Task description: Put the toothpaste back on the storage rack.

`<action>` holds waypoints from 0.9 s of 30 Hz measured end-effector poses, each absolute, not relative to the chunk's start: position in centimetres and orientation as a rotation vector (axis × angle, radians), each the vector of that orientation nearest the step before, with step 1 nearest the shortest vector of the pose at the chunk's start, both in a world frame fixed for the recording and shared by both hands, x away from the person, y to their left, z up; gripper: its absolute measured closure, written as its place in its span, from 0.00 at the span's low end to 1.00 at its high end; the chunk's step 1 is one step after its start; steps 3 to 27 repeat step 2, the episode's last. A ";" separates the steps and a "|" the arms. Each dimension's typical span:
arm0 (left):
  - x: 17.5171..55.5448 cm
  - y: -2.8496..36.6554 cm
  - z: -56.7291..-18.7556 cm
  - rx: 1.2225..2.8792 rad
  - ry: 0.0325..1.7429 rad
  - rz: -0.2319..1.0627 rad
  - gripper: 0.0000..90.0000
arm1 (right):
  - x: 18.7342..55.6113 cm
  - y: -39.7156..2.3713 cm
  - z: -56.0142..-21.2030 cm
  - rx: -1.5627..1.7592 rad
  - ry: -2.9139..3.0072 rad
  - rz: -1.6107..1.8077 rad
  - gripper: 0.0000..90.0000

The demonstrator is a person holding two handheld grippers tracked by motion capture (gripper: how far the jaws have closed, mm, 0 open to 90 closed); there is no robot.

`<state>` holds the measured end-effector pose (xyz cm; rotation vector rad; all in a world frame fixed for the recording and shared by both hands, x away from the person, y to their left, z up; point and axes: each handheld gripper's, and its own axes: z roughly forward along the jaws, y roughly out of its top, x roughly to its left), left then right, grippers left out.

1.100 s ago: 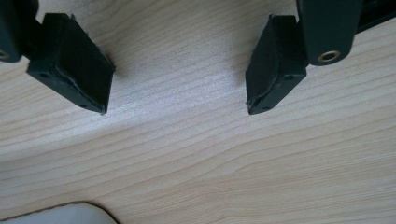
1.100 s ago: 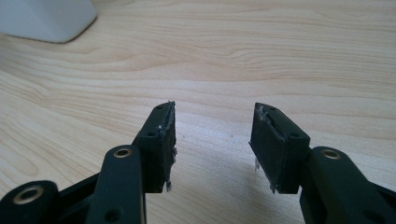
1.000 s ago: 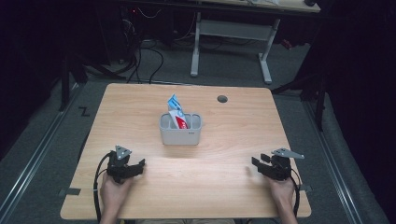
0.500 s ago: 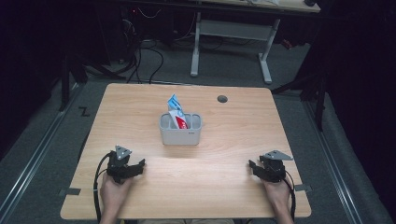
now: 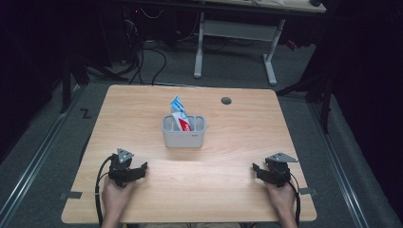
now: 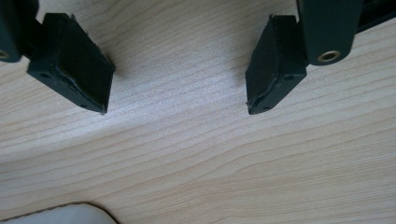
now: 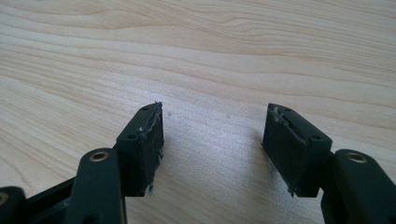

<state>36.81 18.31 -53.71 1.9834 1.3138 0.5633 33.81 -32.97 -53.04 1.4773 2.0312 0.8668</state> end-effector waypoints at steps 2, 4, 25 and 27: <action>36.8 18.3 -53.7 1.983 1.314 0.563 0.26 | 33.8 -33.0 -53.0 1.477 2.031 0.867 0.42; 36.8 18.3 -53.7 1.983 1.314 0.563 0.26 | 33.8 -33.0 -53.0 1.477 2.031 0.867 0.42; 36.8 18.3 -53.7 1.983 1.314 0.563 0.26 | 33.8 -33.0 -53.0 1.477 2.031 0.867 0.42; 36.8 18.3 -53.7 1.983 1.314 0.563 0.26 | 33.8 -33.0 -53.0 1.477 2.031 0.867 0.42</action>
